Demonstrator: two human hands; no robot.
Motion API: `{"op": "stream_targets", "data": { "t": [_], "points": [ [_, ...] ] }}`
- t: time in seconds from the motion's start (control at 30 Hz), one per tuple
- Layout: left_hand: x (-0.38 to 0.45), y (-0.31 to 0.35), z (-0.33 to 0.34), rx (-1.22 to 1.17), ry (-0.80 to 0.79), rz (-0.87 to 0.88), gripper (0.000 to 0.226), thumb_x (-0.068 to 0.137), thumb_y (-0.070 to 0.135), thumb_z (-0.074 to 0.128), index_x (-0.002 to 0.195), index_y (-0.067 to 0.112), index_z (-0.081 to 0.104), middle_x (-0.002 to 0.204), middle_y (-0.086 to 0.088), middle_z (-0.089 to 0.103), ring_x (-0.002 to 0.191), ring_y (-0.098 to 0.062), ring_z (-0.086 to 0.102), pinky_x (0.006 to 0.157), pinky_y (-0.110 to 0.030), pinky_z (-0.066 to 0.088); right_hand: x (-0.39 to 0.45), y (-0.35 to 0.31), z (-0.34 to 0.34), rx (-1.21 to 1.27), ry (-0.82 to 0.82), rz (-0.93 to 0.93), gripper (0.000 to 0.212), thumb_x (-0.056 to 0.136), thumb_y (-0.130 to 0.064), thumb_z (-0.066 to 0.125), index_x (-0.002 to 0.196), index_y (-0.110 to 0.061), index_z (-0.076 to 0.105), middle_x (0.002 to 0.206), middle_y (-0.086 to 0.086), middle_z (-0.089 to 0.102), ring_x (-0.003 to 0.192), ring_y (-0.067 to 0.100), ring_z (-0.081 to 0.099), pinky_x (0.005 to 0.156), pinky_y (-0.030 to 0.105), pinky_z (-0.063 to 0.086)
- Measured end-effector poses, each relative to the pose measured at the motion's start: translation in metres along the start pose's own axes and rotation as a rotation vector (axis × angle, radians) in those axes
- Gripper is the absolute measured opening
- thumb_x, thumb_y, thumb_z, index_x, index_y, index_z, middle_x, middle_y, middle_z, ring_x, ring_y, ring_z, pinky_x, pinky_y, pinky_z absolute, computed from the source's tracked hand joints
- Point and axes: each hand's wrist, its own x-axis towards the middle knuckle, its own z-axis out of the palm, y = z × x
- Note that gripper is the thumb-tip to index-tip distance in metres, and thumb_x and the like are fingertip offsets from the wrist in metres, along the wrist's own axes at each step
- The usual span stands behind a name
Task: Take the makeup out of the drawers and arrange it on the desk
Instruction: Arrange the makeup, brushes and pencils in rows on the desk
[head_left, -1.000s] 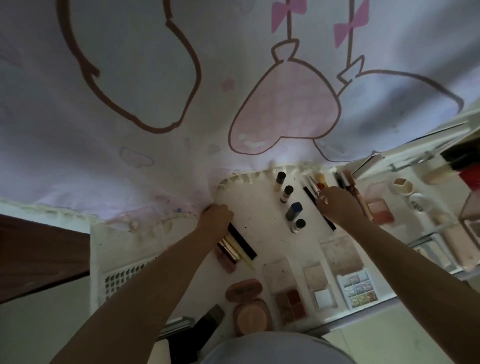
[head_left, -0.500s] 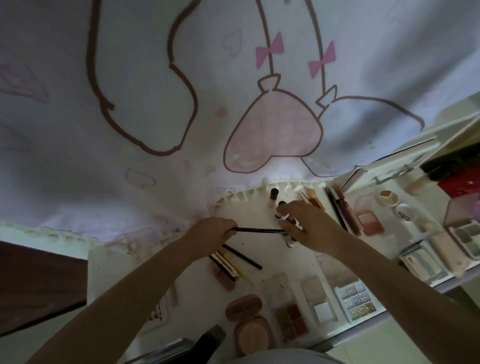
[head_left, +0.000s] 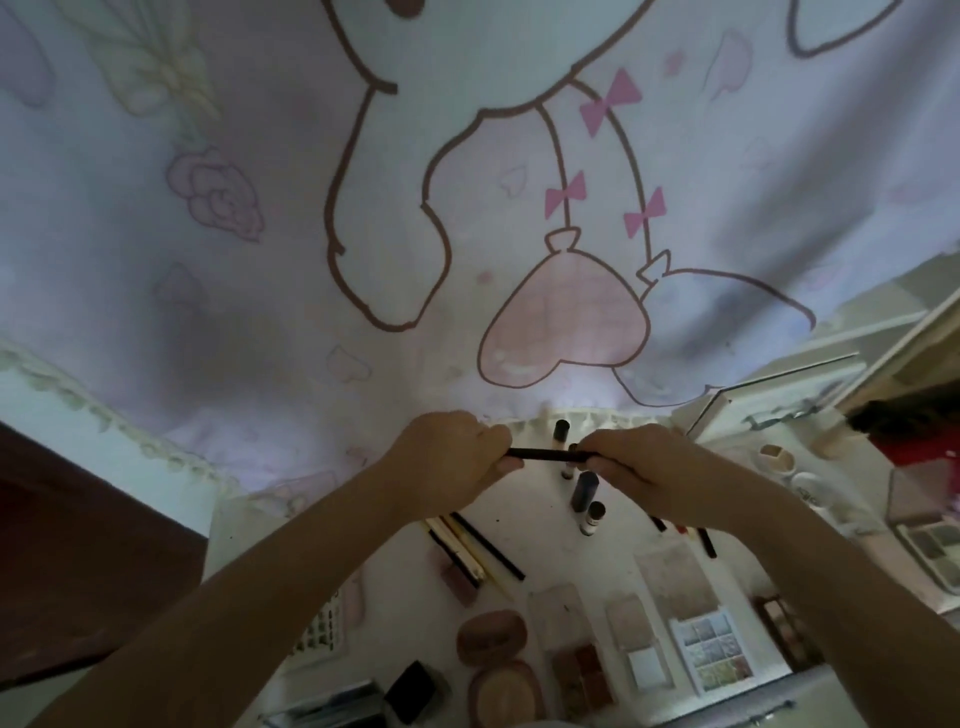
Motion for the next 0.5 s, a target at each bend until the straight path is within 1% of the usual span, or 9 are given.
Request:
{"op": "stream_targets", "data": {
  "t": [0.07, 0.13, 0.17, 0.23, 0.3, 0.37, 0.4, 0.47, 0.5],
  "points": [
    [0.003, -0.003, -0.006, 0.005, -0.027, 0.006, 0.037, 0.078, 0.037, 0.041, 0.051, 0.014, 0.052, 0.038, 0.001, 0.046, 0.03, -0.012, 0.041, 0.033, -0.01, 0.017, -0.001, -0.004, -0.003, -0.01, 0.0, -0.006, 0.029, 0.098, -0.021, 0.032, 0.109, -0.008, 0.056, 0.066, -0.004, 0.059, 0.048, -0.012, 0.051, 0.056, 0.006, 0.038],
    [0.007, -0.004, -0.013, 0.013, -0.078, 0.004, 0.038, 0.079, 0.038, 0.04, 0.052, 0.014, 0.052, 0.037, 0.002, 0.045, 0.028, -0.011, 0.04, 0.04, -0.009, 0.0, -0.002, -0.006, -0.008, -0.023, 0.011, -0.001, 0.029, 0.098, -0.02, 0.034, 0.11, -0.007, 0.056, 0.061, -0.011, 0.049, 0.046, -0.005, 0.048, 0.056, 0.007, 0.038],
    [0.008, -0.004, -0.015, 0.024, -0.078, 0.005, 0.038, 0.079, 0.039, 0.039, 0.052, 0.015, 0.052, 0.037, 0.003, 0.045, 0.028, -0.011, 0.039, 0.045, -0.009, -0.005, -0.003, -0.006, -0.011, -0.032, 0.019, -0.003, 0.029, 0.097, -0.02, 0.034, 0.109, -0.007, 0.057, 0.06, -0.013, 0.045, 0.048, -0.005, 0.048, 0.057, 0.008, 0.038],
    [0.013, -0.002, -0.02, 0.043, -0.091, 0.01, 0.039, 0.079, 0.04, 0.039, 0.051, 0.016, 0.051, 0.036, 0.004, 0.044, 0.027, -0.009, 0.038, 0.049, -0.008, -0.007, -0.006, -0.006, -0.016, -0.029, 0.031, -0.019, 0.027, 0.097, -0.019, 0.036, 0.107, -0.006, 0.057, 0.058, -0.016, 0.039, 0.057, -0.013, 0.049, 0.06, 0.009, 0.038],
    [0.017, -0.002, -0.023, 0.047, -0.088, 0.036, 0.039, 0.081, 0.04, 0.038, 0.051, 0.017, 0.049, 0.035, 0.004, 0.044, 0.026, -0.009, 0.038, 0.049, -0.008, -0.007, -0.01, -0.004, -0.019, -0.027, 0.036, -0.019, 0.025, 0.097, -0.017, 0.036, 0.104, -0.005, 0.057, 0.058, -0.017, 0.039, 0.06, -0.018, 0.047, 0.061, 0.009, 0.039],
    [0.023, -0.004, -0.027, 0.061, -0.053, 0.081, 0.04, 0.081, 0.04, 0.038, 0.05, 0.017, 0.049, 0.034, 0.004, 0.043, 0.025, -0.008, 0.036, 0.048, -0.008, -0.007, -0.013, -0.001, -0.021, -0.034, 0.049, -0.016, 0.025, 0.097, -0.018, 0.037, 0.103, -0.005, 0.058, 0.057, -0.017, 0.039, 0.058, -0.015, 0.048, 0.059, 0.011, 0.039],
    [0.026, -0.004, -0.03, 0.069, -0.05, 0.098, 0.04, 0.081, 0.04, 0.038, 0.049, 0.018, 0.049, 0.033, 0.005, 0.042, 0.025, -0.008, 0.032, 0.048, -0.007, -0.008, -0.014, -0.001, -0.021, -0.029, 0.057, -0.011, 0.026, 0.097, -0.019, 0.037, 0.102, -0.005, 0.058, 0.057, -0.016, 0.039, 0.057, -0.013, 0.048, 0.057, 0.012, 0.039],
    [0.035, -0.005, -0.032, 0.084, -0.004, 0.12, 0.043, 0.08, 0.042, 0.038, 0.046, 0.019, 0.049, 0.031, 0.005, 0.041, 0.029, -0.006, 0.02, 0.045, -0.008, -0.008, -0.014, -0.003, -0.021, -0.001, 0.104, -0.016, 0.032, 0.096, -0.026, 0.034, 0.101, -0.006, 0.059, 0.055, -0.016, 0.039, 0.057, -0.01, 0.05, 0.056, 0.013, 0.038],
    [0.042, -0.005, -0.035, 0.083, -0.008, 0.13, 0.044, 0.08, 0.043, 0.038, 0.045, 0.018, 0.048, 0.031, 0.005, 0.04, 0.033, -0.004, 0.018, 0.044, -0.007, -0.006, -0.015, -0.002, -0.021, 0.015, 0.127, -0.022, 0.037, 0.091, -0.032, 0.032, 0.099, -0.009, 0.06, 0.053, -0.016, 0.039, 0.057, -0.01, 0.05, 0.057, 0.013, 0.039]
  ]
}}
